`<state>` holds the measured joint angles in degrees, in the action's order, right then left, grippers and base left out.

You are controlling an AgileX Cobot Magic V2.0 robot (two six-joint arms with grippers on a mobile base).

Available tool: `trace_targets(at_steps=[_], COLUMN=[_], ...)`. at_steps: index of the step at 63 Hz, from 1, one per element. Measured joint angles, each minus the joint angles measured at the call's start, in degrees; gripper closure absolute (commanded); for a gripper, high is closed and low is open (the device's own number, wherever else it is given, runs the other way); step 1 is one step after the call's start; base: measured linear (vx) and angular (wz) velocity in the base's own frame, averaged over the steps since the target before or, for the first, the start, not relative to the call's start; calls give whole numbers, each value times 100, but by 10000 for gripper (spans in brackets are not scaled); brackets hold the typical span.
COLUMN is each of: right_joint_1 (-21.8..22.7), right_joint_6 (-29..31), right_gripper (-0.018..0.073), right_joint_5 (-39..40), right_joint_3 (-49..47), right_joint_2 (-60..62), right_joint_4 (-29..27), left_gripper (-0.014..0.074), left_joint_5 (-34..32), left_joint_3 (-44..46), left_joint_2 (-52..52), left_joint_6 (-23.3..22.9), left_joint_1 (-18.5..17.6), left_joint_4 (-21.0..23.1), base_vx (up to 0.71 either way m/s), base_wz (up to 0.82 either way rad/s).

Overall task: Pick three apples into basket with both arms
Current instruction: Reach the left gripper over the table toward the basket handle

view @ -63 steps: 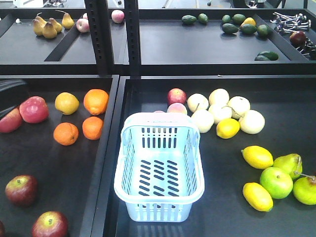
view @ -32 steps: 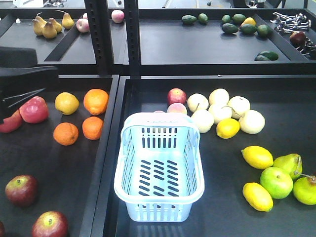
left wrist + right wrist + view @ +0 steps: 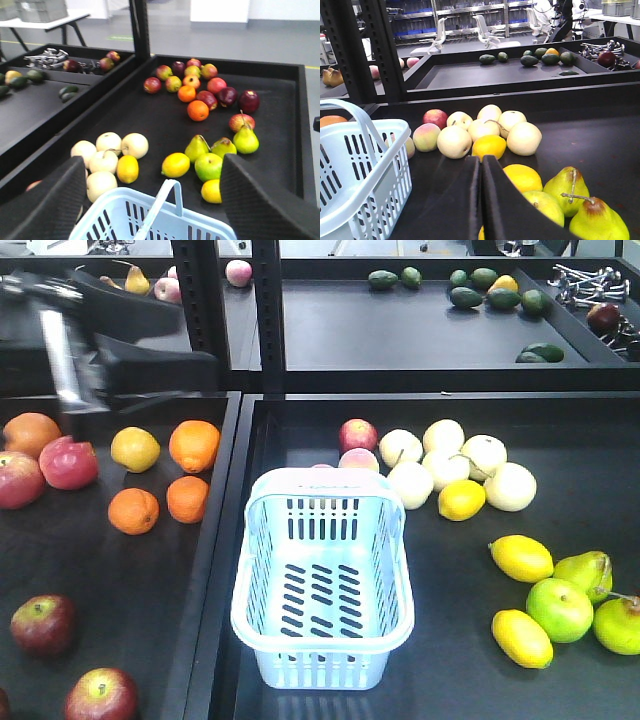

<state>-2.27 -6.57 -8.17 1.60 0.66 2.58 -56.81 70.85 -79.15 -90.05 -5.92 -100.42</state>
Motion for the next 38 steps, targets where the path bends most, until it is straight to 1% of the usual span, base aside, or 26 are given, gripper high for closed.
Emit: trace_targets(at_steps=[7,20,26,32,38], right_joint_1=[0,0,0,0,0], right_joint_6=[0,0,0,0,0], right_gripper=[564,564,564,564,564], right_joint_5=[0,0,0,0,0], right_joint_3=[0,0,0,0,0], right_joint_2=[0,0,0,0,0], right_joint_4=[0,0,0,0,0], left_gripper=[80,80,80,80,80], left_joint_5=[187,555,897,1286,1507], left_joint_3=[69,69,69,69,69], left_joint_2=[-437,-1127,-1441,-1680,-1865], left_joint_6=[307,1223,1570,1767,1804], left_joint_1=[-274,-660,-826,-968,-1067], left_joint_4=[0,0,0,0,0], base_vx=[0,0,0,0,0], base_wz=[0,0,0,0,0])
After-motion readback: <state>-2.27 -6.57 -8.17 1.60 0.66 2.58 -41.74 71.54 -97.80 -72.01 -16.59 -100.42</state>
